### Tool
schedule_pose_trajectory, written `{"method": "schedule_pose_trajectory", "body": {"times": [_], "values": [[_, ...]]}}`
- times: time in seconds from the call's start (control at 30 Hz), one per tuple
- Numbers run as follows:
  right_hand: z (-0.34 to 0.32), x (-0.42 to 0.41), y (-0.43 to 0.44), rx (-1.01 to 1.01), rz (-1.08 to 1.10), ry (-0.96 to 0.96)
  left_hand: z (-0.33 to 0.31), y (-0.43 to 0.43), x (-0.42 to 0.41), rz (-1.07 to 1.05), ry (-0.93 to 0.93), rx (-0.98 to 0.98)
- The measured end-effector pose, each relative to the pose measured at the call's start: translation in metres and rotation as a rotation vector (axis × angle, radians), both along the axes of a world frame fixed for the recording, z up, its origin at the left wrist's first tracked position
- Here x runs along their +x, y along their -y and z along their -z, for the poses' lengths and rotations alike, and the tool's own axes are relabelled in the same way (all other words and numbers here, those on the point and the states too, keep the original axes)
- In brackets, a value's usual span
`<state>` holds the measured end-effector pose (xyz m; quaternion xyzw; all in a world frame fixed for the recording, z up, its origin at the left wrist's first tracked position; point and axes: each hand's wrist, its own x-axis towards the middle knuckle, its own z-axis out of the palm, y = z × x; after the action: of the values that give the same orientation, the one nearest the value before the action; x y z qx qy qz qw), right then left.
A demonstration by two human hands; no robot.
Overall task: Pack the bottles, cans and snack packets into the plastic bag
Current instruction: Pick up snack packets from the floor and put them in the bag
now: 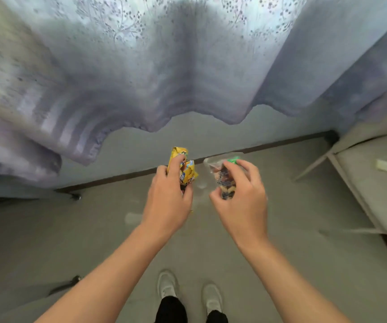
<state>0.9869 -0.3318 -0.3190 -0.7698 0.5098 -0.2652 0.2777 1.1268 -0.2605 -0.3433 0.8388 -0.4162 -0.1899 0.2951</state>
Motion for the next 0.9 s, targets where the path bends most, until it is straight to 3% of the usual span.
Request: {"method": "schedule_pose_trajectory", "body": {"times": [0.33,0.7,0.9], "values": [[-0.127,-0.007,-0.03,-0.061,-0.152,0.09,-0.139,-0.075,-0.001,-0.218,0.078,-0.044],[-0.274,0.018,-0.108,-0.168,-0.576,0.24,-0.304,-0.197,-0.005,-0.526,0.254,-0.17],[-0.323,0.06,-0.165,-0.138,-0.761,0.268,-0.359,-0.308,0.007,-0.77,0.328,-0.1]]}}
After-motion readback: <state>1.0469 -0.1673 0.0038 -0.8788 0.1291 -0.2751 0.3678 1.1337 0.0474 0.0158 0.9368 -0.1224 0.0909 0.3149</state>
